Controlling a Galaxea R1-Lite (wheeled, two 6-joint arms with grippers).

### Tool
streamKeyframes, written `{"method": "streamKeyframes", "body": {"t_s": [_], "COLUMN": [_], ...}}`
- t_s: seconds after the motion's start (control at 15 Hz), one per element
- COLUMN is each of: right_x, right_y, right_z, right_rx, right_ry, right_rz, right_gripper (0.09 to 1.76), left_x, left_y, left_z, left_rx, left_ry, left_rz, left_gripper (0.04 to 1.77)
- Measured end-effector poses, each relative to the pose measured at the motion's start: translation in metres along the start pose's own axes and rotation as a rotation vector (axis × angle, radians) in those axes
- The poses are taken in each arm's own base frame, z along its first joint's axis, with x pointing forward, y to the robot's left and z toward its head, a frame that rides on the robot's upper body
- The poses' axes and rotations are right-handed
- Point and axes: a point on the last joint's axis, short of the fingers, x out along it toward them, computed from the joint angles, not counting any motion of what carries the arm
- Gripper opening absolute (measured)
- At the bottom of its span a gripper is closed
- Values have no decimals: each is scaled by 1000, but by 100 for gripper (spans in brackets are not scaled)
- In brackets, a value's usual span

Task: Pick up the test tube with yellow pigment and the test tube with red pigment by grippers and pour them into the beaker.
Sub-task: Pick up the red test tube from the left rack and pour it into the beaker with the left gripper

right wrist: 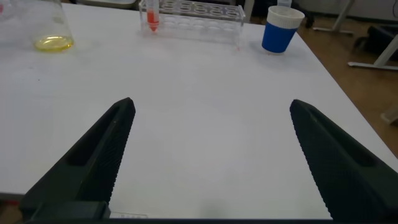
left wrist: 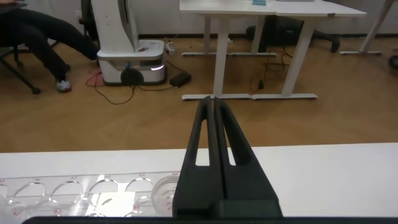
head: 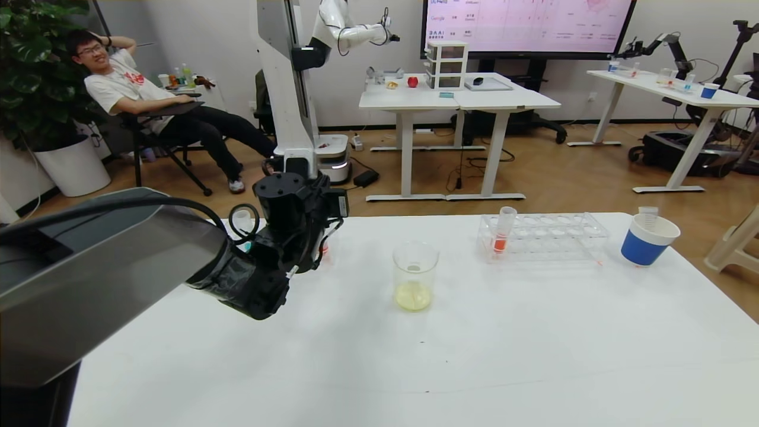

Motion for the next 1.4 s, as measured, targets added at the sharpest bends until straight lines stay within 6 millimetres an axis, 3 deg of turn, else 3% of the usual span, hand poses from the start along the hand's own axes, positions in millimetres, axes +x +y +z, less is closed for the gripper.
{"method": "streamKeyframes", "body": {"t_s": [0.53,0.6,0.67,0.73,0.8,0.87,0.93,1.4], "right_x": [0,0,0,0,0,0,0,0], "right_y": [0,0,0,0,0,0,0,0], "right_z": [0,0,0,0,0,0,0,0], "right_rx": [0,0,0,0,0,0,0,0], "right_ry": [1,1,1,1,1,1,1,1], "right_rz": [0,0,0,0,0,0,0,0], "right_gripper": [174,174,174,174,174,174,174,174], "left_x": [-8,-9,-9,-9,-9,-10,-11,-25], "left_y": [0,0,1,1,2,1,0,1], "left_z": [2,1,0,0,0,0,-1,-14], "left_rx": [46,49,48,43,40,32,32,34], "left_ry": [7,13,15,15,9,-7,-7,16], "left_rz": [-7,-10,-8,-7,-11,-17,-21,-29], "left_gripper": [10,28,60,109,145,168,175,175]}}
